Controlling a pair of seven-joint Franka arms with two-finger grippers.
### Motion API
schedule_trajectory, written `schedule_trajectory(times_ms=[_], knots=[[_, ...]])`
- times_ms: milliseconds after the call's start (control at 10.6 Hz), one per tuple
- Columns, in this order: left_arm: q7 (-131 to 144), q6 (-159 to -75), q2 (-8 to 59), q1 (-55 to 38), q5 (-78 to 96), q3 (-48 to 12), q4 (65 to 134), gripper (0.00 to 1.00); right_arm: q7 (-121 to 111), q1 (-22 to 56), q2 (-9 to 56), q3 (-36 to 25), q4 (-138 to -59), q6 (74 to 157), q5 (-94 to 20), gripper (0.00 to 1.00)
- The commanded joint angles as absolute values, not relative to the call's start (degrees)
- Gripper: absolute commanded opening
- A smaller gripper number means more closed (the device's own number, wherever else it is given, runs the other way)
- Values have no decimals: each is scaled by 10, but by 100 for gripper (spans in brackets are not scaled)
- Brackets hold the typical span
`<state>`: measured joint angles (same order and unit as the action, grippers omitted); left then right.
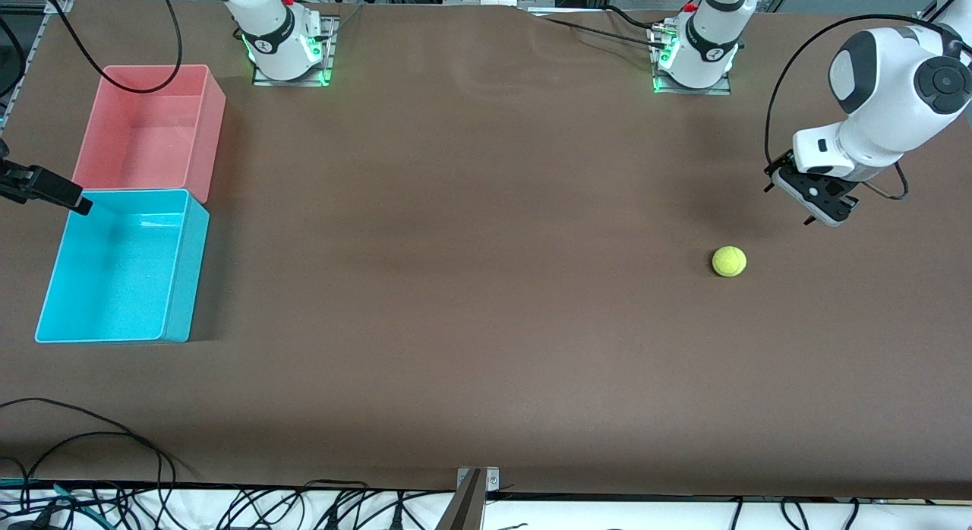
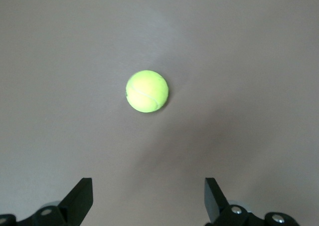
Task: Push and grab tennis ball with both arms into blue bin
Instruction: 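Move the left gripper out over the yellow tennis ball, then lower the left gripper beside the tennis ball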
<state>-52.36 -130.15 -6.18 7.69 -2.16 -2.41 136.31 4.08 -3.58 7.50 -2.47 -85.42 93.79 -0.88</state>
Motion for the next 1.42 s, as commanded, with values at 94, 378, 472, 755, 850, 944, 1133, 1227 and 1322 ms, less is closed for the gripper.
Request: schedule_trajectory(times_ms=[94, 378, 472, 755, 850, 944, 1133, 1227, 1322], knots=[[-733, -1311, -62, 95, -27, -27, 1391, 96, 45, -39, 73, -21, -850, 931, -10, 100], [-837, -1312, -49, 96, -26, -27, 1394, 86, 46, -39, 73, -21, -850, 931, -11, 100], [-857, -1317, -46, 98, -27, -27, 1392, 64, 46, -39, 74, -22, -850, 931, -11, 100], [-942, -1331, -38, 99, -33, -26, 1385, 12, 45, -40, 74, -22, -850, 931, -11, 100], [-955, -1332, -27, 101, -33, -25, 1383, 10, 45, -40, 74, -22, -850, 931, -11, 100], [-957, -1347, -16, 101, -34, -24, 1383, 8, 46, -40, 74, -22, -850, 931, -11, 100], [-985, -1377, 21, 120, -33, -22, 1382, 0, 46, -39, 74, -22, -850, 931, -11, 100], [-985, -1394, 35, 124, -33, -21, 1382, 0, 46, -39, 74, -22, -850, 931, -11, 100], [-985, -1404, 47, 123, -33, -16, 1382, 0, 46, -40, 74, -22, -850, 931, -11, 100]])
